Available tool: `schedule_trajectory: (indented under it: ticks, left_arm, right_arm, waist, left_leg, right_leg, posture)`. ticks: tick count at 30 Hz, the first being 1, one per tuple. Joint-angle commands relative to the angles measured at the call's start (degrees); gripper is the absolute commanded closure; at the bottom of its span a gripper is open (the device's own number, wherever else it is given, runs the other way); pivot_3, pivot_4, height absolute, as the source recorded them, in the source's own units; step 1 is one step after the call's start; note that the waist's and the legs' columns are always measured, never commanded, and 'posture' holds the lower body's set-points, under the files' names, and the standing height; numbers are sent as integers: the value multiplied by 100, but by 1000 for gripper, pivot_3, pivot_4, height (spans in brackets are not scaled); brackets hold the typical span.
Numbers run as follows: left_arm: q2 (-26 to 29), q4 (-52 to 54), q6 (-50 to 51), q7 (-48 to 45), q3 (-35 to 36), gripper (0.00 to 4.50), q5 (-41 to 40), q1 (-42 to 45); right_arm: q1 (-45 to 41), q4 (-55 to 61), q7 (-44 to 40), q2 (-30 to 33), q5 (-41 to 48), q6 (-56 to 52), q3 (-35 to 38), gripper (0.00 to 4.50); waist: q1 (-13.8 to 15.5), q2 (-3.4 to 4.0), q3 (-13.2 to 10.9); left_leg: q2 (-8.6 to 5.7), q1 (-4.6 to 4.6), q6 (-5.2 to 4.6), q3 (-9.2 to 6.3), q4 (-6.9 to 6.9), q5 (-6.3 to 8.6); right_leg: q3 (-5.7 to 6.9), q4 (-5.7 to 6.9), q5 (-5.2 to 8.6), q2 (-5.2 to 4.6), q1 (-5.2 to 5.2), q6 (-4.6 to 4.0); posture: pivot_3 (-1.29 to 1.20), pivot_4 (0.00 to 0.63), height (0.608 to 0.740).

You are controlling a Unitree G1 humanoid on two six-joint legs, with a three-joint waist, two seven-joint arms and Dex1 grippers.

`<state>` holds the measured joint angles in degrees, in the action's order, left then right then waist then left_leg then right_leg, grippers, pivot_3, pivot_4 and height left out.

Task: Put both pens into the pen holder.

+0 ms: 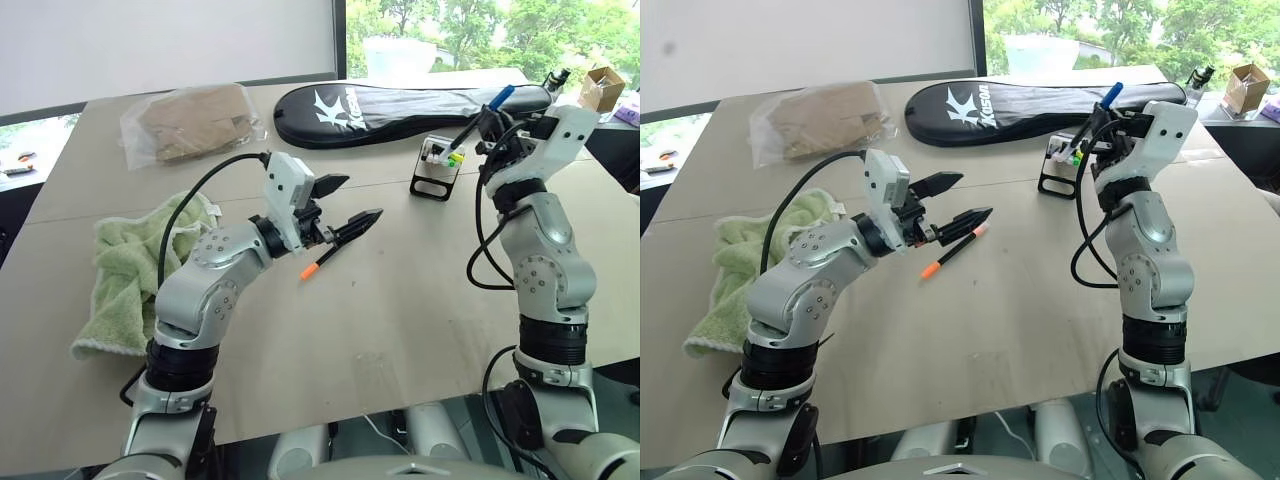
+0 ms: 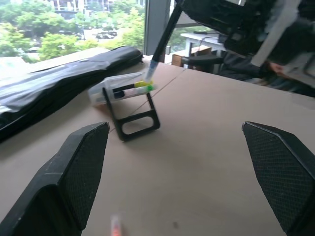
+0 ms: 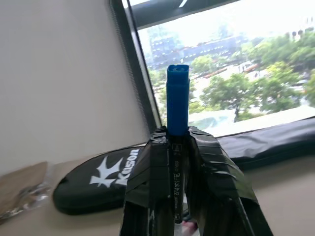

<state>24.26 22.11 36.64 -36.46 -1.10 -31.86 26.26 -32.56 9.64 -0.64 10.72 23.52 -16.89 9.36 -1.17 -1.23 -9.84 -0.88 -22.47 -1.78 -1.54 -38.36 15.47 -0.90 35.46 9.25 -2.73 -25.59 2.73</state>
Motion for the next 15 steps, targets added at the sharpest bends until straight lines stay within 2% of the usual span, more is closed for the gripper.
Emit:
schedule_trajectory:
  ticks: [1,15]
  left_arm:
    - [-6,213,61,-7,46,0,-156,95]
    - [103,370,136,116,181,0,-193,18]
  right_arm:
    - [-215,-329,-236,19,-493,839,-104,4483]
    - [-711,-2537,-870,-202,-1436,2838,-437,4483]
  waist:
    - [-1,0,0]
    - [-1,-2,1]
  left_leg:
    - [-1,4,-1,1,0,0]
    - [3,4,18,6,0,-11]
  right_leg:
    - [-2,4,0,1,1,0]
    - [-11,-7,-1,0,5,-1]
  posture:
    - [0,150,740]
    - [0,150,740]
